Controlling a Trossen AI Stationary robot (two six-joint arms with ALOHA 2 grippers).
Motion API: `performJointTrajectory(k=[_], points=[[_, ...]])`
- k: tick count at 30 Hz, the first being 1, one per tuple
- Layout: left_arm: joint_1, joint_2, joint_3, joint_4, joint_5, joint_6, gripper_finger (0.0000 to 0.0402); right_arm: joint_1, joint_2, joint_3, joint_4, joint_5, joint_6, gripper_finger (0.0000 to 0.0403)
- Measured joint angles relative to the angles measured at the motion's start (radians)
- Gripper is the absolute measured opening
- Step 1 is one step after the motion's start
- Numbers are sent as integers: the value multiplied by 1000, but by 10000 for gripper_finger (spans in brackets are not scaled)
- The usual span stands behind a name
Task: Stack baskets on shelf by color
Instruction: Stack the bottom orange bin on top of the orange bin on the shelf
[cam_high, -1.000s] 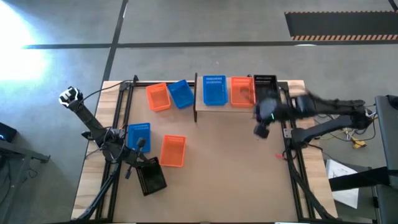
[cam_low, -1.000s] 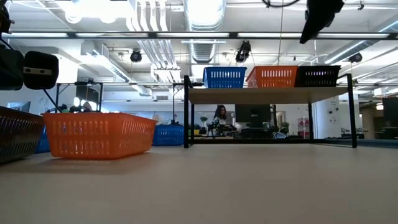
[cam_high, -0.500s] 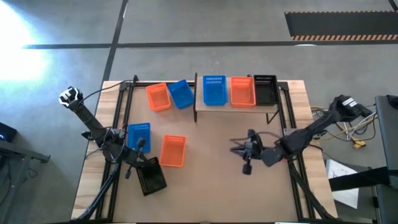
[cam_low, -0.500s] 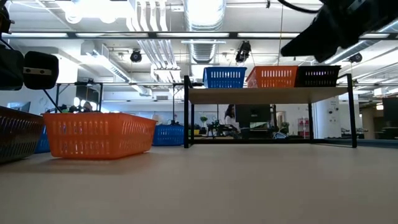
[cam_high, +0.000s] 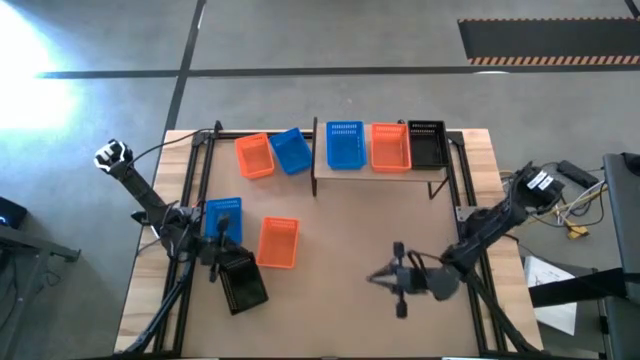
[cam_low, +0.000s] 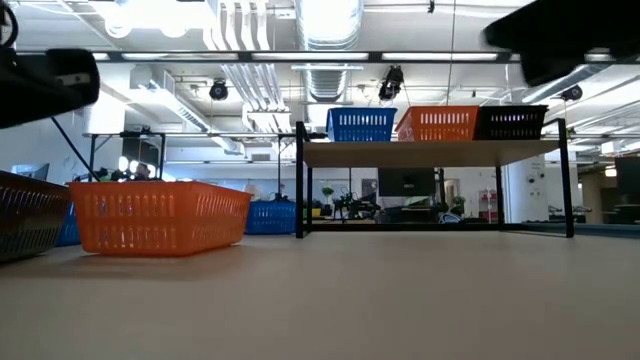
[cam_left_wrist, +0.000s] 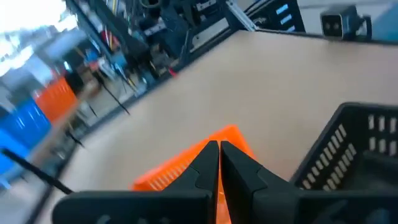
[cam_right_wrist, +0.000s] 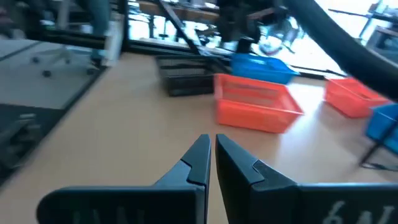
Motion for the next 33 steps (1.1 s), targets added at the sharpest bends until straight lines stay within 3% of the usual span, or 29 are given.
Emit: performJointTrajectory(k=[5,10,15,18,20,22,27,30,33], points=[[0,5,0,98,9,172,0,140,24,7,-6,187,4,18],[0,25,0,581,187,160,0,219,60,7,-13,422,75,18],[2,102,10,1077,245,61,0,228,110,7,-12,483,175,18],[5,154,21,1162,298,58,0,228,148,9,-13,486,279,18],[14,187,60,1101,325,87,0,228,182,25,-13,486,329,18],[32,236,141,966,250,95,0,228,217,50,-12,487,335,18],[101,406,452,345,3,-40,0,228,293,124,-12,492,271,18],[138,534,643,-59,-11,-175,0,228,322,163,-13,495,243,18],[152,653,837,-343,-21,-291,0,232,333,192,-14,496,199,18]])
